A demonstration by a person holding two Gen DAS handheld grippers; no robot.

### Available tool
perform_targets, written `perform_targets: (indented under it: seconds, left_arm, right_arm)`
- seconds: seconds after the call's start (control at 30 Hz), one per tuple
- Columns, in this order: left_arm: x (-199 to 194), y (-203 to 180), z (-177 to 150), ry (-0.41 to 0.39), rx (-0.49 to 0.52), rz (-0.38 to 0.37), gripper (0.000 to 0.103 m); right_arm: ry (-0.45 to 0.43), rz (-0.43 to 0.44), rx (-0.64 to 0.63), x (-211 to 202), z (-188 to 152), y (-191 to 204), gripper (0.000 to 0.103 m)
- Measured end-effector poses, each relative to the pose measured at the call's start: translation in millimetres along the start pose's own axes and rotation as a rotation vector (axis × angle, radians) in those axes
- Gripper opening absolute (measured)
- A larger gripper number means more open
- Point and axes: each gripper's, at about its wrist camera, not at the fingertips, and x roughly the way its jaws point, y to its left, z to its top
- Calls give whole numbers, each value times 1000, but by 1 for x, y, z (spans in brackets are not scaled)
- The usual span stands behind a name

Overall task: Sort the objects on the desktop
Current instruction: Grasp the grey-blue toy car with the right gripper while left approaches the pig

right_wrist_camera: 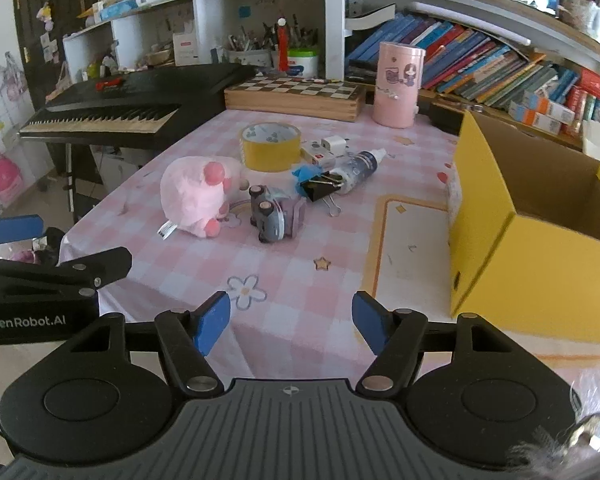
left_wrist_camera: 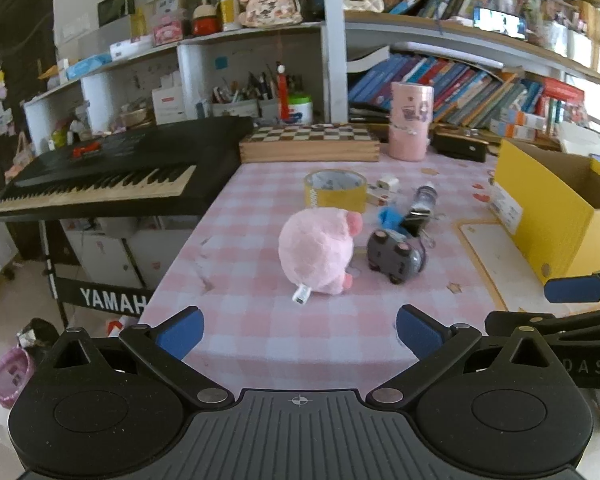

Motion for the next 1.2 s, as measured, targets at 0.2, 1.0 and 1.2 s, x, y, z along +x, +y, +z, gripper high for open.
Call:
perform_targets:
  seconds: [0.2, 1.0, 1.2]
  left_arm:
    - [26, -3, 14, 42, -21, 0, 103]
    - [91, 1, 49, 137, -44, 56, 103]
    - [102, 0, 49, 184, -31, 57, 103]
  right_arm:
    - [27, 22, -13, 26, 21, -14, 66]
    - [164, 176, -51, 134, 73, -28, 65]
    - [180, 192, -80, 150, 78, -25, 57]
